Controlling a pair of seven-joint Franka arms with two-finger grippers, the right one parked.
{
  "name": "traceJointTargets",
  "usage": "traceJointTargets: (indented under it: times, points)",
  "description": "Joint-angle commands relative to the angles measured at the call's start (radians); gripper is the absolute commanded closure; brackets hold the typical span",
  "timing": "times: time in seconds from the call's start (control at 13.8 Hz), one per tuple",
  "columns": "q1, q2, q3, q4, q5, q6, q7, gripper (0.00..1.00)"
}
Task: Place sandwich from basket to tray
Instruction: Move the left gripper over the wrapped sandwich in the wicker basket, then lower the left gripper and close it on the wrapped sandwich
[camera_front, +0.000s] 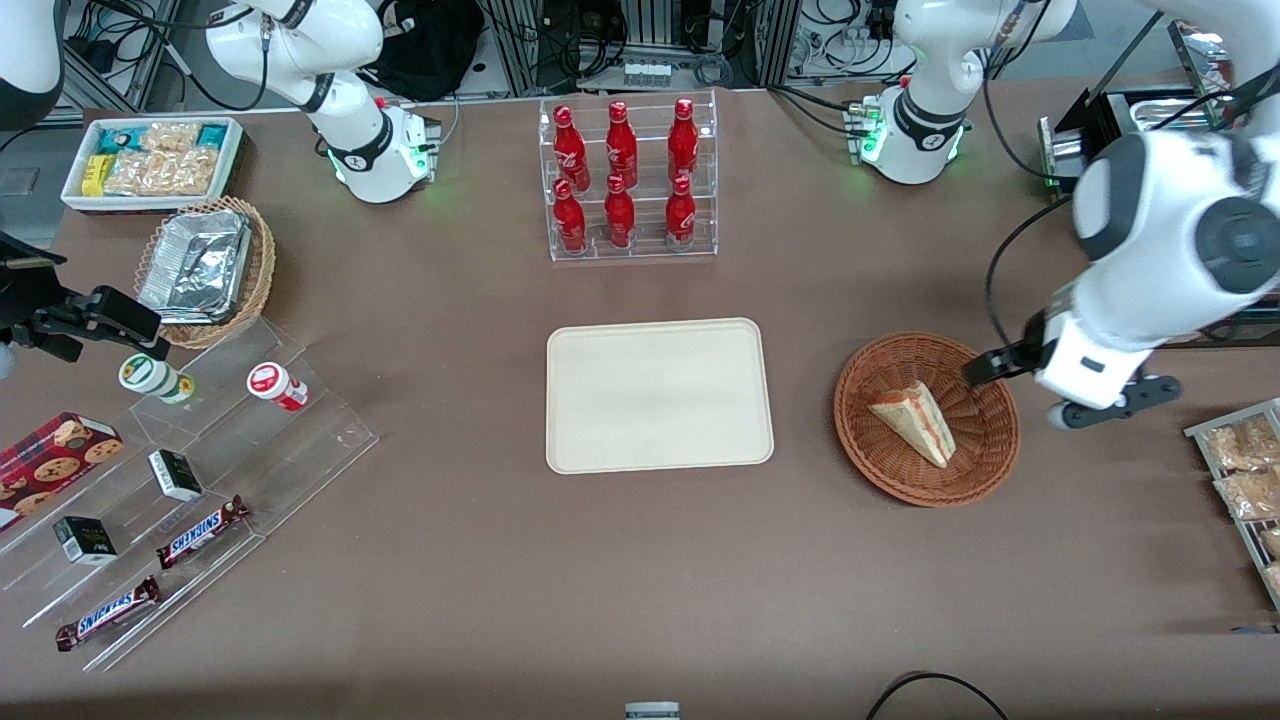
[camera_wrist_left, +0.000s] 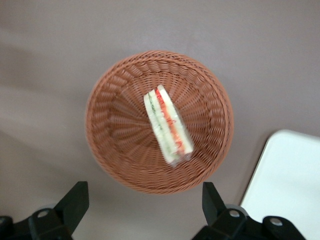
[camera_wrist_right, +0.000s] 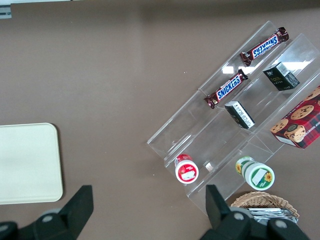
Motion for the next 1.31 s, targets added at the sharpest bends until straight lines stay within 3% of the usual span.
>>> traceJointTargets:
  times: [0.0,0.15,0.29,1.24]
  points:
    - [-0.009,-0.04,-0.015,-0.121,-0.003,0.126,-0.303,0.0]
    - [-0.009,-0.025,-0.037,-0.178,-0.003,0.215,-0.5,0.0]
    - [-0.01,-0.007,-0.051,-0.238,-0.002,0.298,-0.565,0.0]
    - [-0.006,0.168,-0.048,-0.281,0.059,0.474,-0.548,0.0]
